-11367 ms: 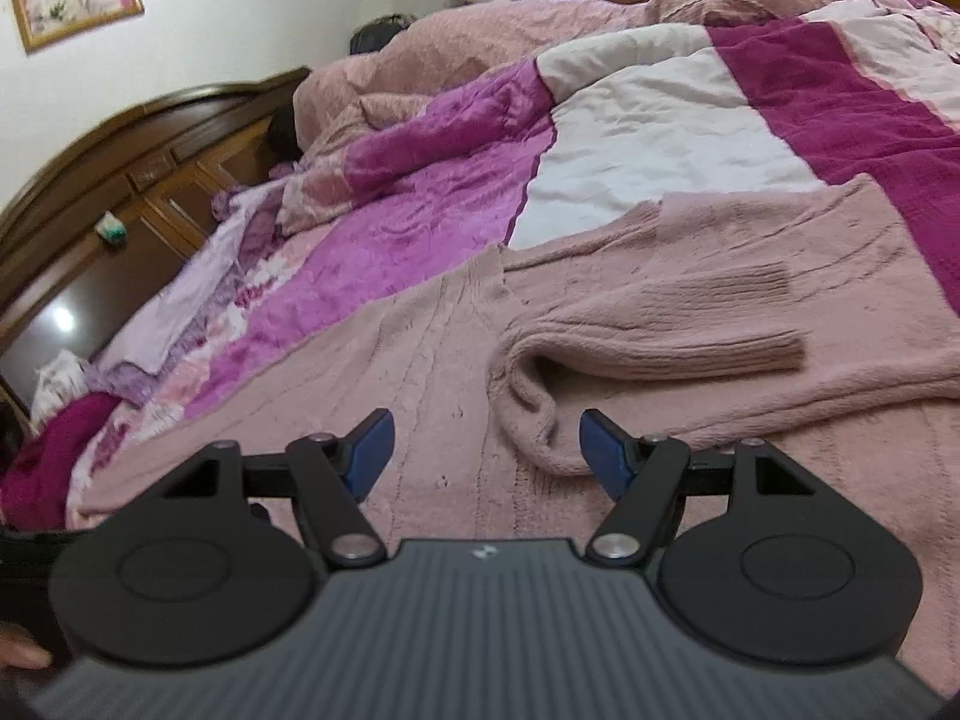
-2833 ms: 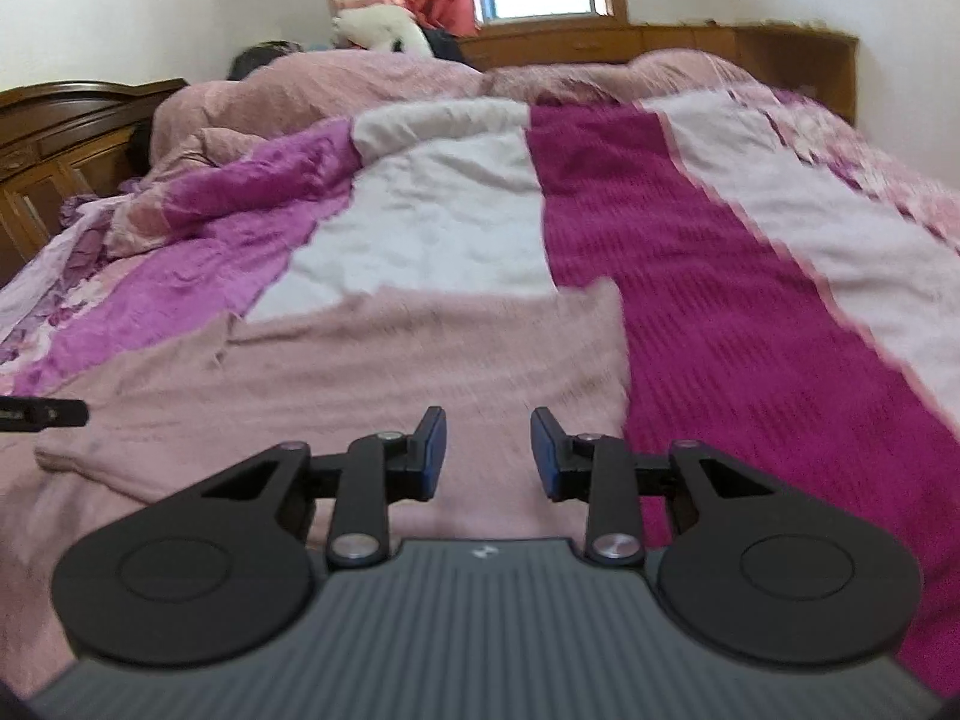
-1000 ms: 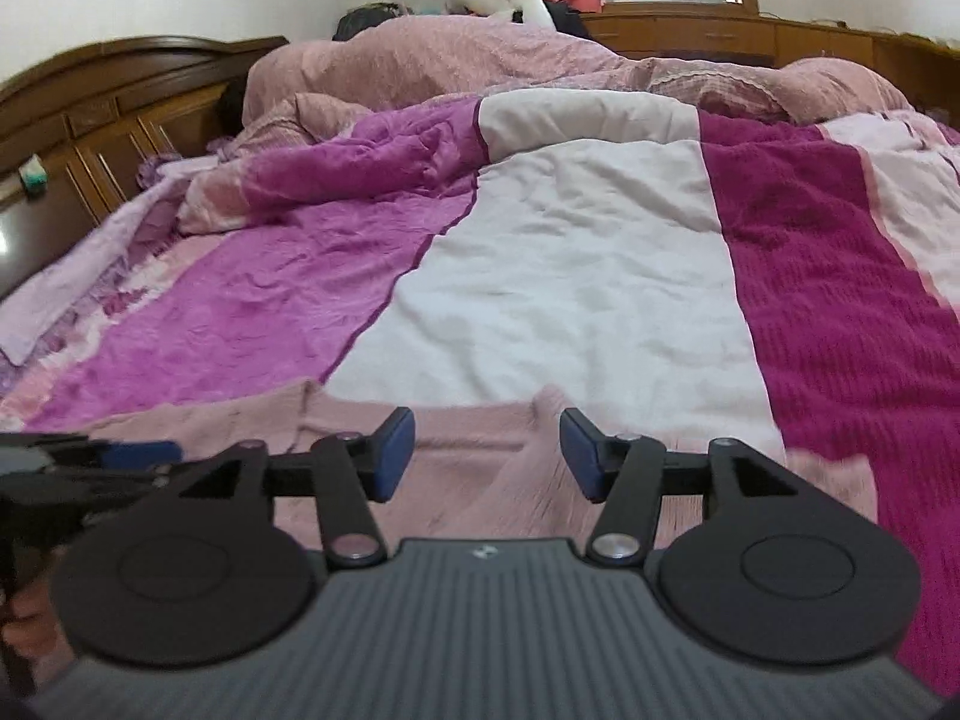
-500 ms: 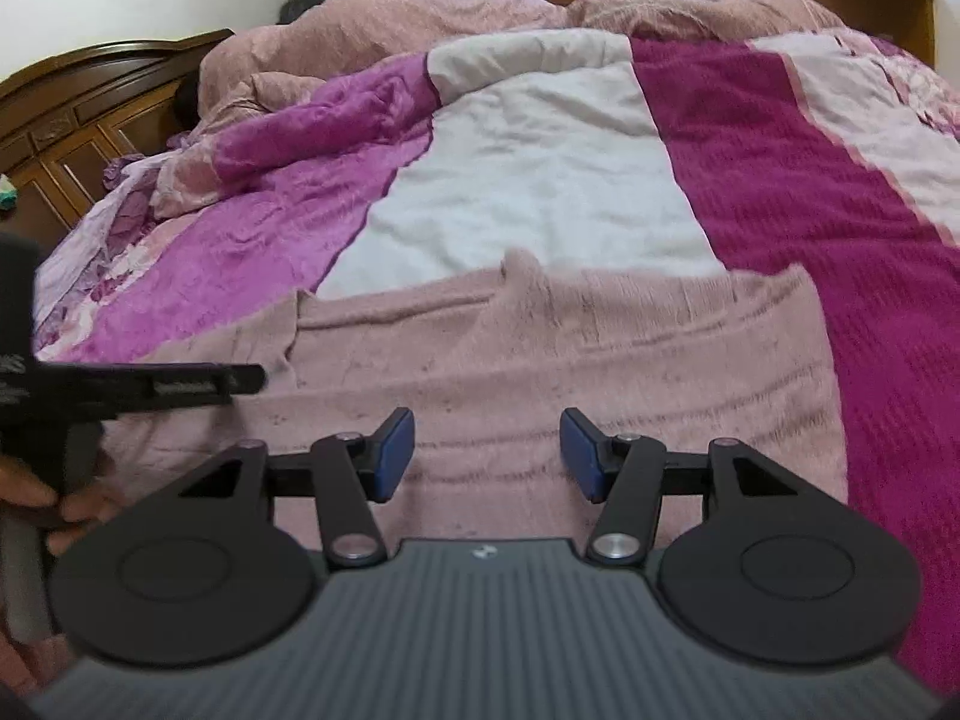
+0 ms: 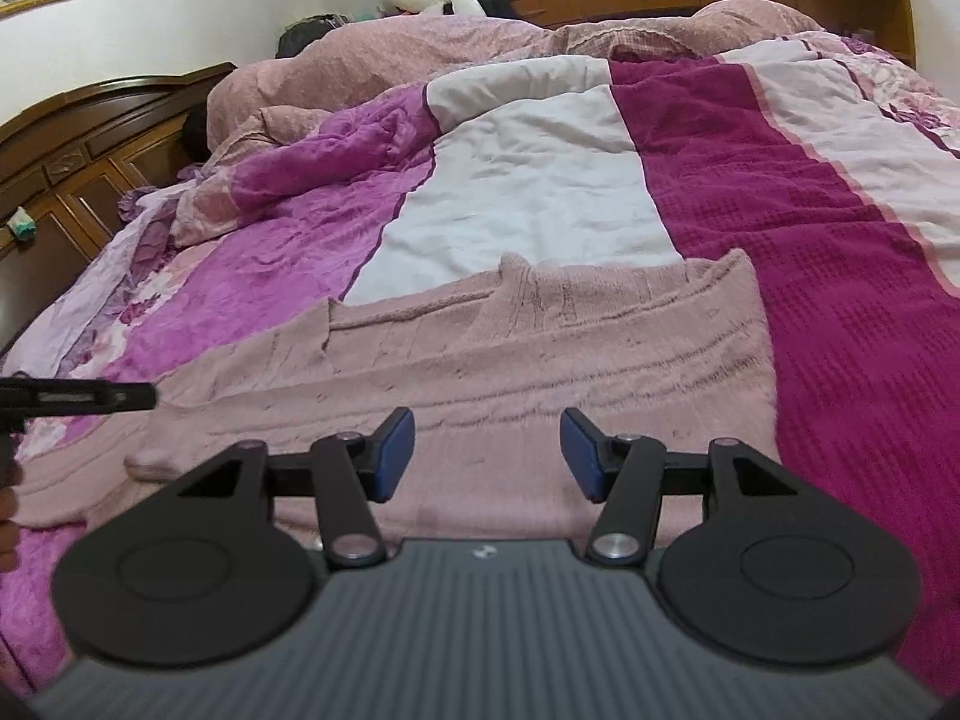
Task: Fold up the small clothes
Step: 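Open the right gripper and move both tools back over the cardigan, then move the left gripper to the unfolded sleeve cuff and grasp it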
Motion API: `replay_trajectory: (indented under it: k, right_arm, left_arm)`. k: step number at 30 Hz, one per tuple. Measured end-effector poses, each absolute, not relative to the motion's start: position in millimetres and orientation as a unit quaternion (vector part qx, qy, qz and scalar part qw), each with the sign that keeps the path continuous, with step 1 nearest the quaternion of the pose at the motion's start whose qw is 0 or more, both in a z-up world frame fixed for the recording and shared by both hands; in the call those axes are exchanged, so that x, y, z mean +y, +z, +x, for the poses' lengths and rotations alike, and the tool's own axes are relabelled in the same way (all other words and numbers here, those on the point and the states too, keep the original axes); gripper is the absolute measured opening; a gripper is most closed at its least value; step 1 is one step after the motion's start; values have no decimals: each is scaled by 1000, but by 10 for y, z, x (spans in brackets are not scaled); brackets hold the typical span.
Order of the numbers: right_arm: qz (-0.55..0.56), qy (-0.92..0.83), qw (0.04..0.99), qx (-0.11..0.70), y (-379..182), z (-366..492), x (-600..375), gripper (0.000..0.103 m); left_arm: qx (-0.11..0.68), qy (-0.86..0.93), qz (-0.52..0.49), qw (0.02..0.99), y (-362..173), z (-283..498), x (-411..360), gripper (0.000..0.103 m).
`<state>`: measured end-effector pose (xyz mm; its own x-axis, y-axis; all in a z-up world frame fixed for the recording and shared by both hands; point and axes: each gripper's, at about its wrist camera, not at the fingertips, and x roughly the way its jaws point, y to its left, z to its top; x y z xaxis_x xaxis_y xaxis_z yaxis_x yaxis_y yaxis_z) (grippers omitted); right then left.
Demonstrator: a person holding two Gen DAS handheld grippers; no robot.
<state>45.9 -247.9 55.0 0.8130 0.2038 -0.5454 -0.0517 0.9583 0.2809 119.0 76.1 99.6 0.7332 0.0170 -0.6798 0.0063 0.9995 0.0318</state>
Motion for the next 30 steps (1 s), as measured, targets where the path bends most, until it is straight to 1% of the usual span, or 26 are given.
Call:
replay_trajectory:
  k: [5, 9, 11, 14, 21, 26, 30]
  right_arm:
    - [132, 71, 941, 302, 536, 248, -2430, 56]
    - [122, 74, 941, 308, 499, 109, -2358, 56]
    - [118, 75, 940, 312, 476, 62, -2339, 56]
    - [114, 69, 940, 315, 442, 5, -2322, 68]
    - [105, 63, 942, 313, 405, -84, -2278, 68]
    - [104, 63, 942, 313, 374, -140, -2269, 68]
    - [100, 56, 941, 320, 319, -144, -2275, 68]
  left_arm:
    - [379, 53, -24, 924, 1021, 818, 1107, 50]
    - [388, 93, -44, 916, 968, 565, 1358, 57]
    - [391, 109, -55, 912, 942, 451, 1489, 58]
    - [396, 128, -79, 906, 900, 320, 1674, 60]
    - [396, 162, -133, 894, 781, 150, 1929, 62]
    - [372, 185, -178, 892, 702, 46, 2073, 62]
    - [355, 186, -237, 885, 655, -10, 2228, 62]
